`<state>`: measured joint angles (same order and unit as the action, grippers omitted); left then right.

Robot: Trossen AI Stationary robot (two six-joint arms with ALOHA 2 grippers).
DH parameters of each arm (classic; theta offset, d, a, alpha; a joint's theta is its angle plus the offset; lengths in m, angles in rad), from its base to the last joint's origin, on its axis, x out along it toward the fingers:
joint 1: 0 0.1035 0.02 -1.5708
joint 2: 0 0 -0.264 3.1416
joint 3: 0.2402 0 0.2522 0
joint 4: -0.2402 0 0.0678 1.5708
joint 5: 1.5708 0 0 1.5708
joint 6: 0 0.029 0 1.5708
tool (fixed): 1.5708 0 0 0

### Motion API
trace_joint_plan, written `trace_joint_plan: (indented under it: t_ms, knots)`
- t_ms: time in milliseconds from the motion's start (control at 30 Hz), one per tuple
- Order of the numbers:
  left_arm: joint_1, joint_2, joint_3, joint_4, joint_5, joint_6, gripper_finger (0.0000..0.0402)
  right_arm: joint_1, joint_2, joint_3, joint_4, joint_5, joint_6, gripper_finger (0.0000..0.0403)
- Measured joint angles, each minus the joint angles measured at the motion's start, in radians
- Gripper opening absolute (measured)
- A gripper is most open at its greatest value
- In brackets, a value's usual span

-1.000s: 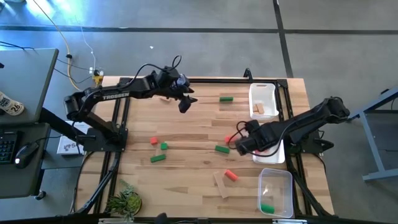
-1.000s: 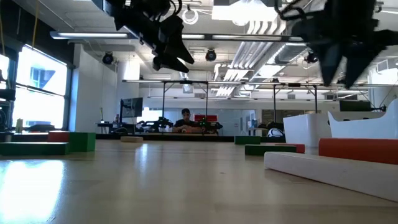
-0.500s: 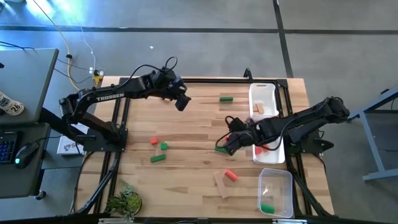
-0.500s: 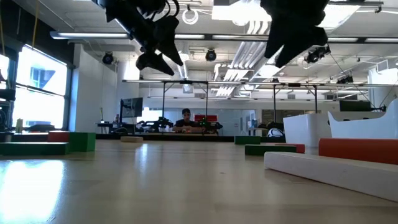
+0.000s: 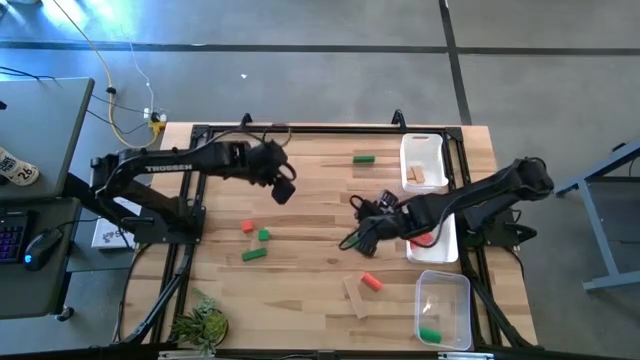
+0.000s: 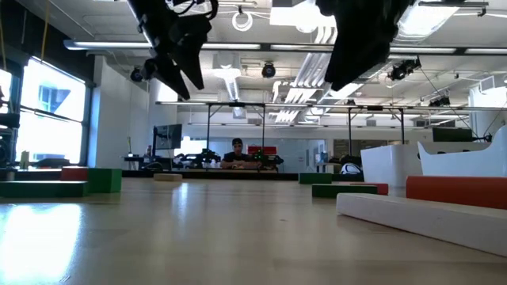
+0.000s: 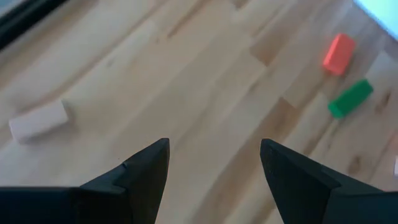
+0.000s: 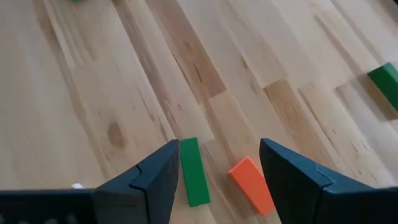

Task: Sort & place blocks by color
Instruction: Put the green block into the transparent bin

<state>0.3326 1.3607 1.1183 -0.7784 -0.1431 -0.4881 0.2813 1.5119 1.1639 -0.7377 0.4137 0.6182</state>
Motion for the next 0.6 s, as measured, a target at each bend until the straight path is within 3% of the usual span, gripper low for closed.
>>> trace_joint_plan:
  t_ms: [333, 600]
  knots:
    - [-0.186, -0.024, 0.000, -0.075, -0.057, -0.150, 0.0239, 0.000, 0.168, 0.000, 0.070, -0.057, -0.148, 0.0209]
    - [-0.258, -0.023, 0.000, -0.075, -0.094, -0.190, 0.0239, -0.019, 0.232, -0.001, 0.071, -0.105, -0.349, 0.0209]
